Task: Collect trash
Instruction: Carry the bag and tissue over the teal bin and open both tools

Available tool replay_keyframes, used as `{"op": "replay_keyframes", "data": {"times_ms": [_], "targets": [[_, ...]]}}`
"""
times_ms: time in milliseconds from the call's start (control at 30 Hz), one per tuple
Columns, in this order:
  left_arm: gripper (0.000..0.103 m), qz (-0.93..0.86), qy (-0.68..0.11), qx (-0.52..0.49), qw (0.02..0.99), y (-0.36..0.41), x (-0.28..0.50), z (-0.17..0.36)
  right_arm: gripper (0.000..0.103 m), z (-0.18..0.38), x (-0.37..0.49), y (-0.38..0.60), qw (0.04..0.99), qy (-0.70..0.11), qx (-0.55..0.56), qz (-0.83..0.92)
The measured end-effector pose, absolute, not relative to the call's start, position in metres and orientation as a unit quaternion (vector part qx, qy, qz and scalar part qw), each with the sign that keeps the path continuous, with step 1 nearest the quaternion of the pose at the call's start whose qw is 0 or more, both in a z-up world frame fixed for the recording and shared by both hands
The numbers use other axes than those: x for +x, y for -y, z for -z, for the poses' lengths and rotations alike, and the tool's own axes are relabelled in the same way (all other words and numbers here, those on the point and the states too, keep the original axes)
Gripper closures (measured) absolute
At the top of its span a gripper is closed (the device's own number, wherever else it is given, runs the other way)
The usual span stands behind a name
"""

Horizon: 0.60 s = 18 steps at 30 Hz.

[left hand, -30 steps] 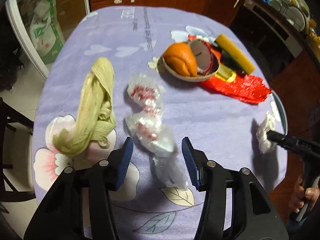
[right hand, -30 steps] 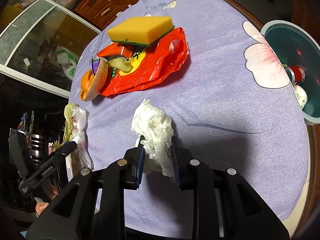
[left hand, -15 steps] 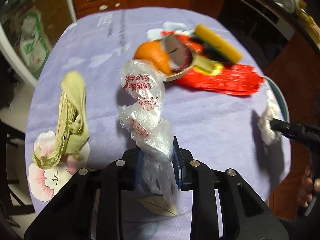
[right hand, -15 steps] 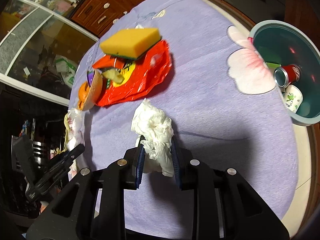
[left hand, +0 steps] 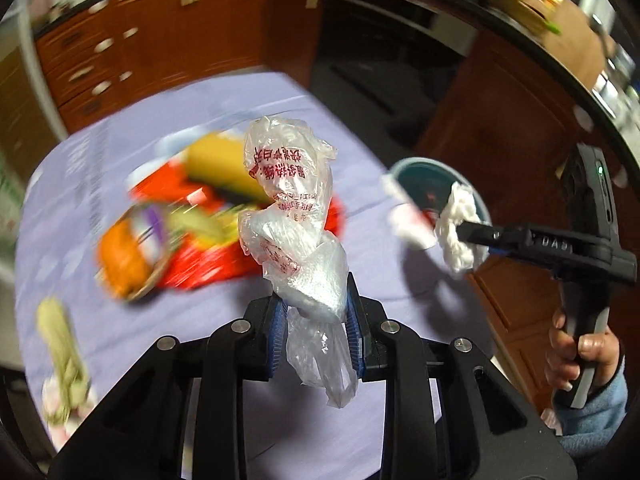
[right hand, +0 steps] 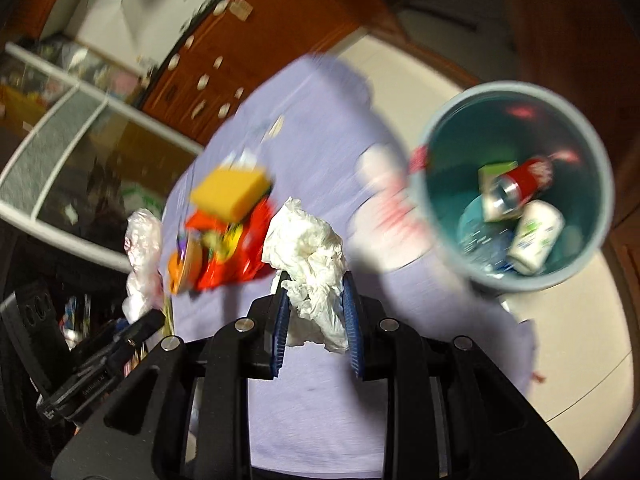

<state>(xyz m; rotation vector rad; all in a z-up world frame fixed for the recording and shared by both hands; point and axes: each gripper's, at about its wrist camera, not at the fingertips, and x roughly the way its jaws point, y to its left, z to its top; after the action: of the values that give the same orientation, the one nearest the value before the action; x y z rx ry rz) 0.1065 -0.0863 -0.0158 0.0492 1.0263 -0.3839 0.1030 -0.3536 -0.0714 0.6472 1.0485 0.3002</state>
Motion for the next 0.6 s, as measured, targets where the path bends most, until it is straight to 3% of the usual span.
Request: {"op": "replay_keyframes", "data": {"times_ms": [300,600], "targets": [[0.075,0.262,-0.495,0.075,0.825,0.209,0.139,0.029,0.079,0.065,0.093,0.472,0.82,-0.452,0.348,-0.041],[0.075,0.282,-0.522,0.09,0.8,0.278,0.171,0.06,0.079,0.087,0.106,0.507,0.805,-0.475,0.354,-0.009]]}}
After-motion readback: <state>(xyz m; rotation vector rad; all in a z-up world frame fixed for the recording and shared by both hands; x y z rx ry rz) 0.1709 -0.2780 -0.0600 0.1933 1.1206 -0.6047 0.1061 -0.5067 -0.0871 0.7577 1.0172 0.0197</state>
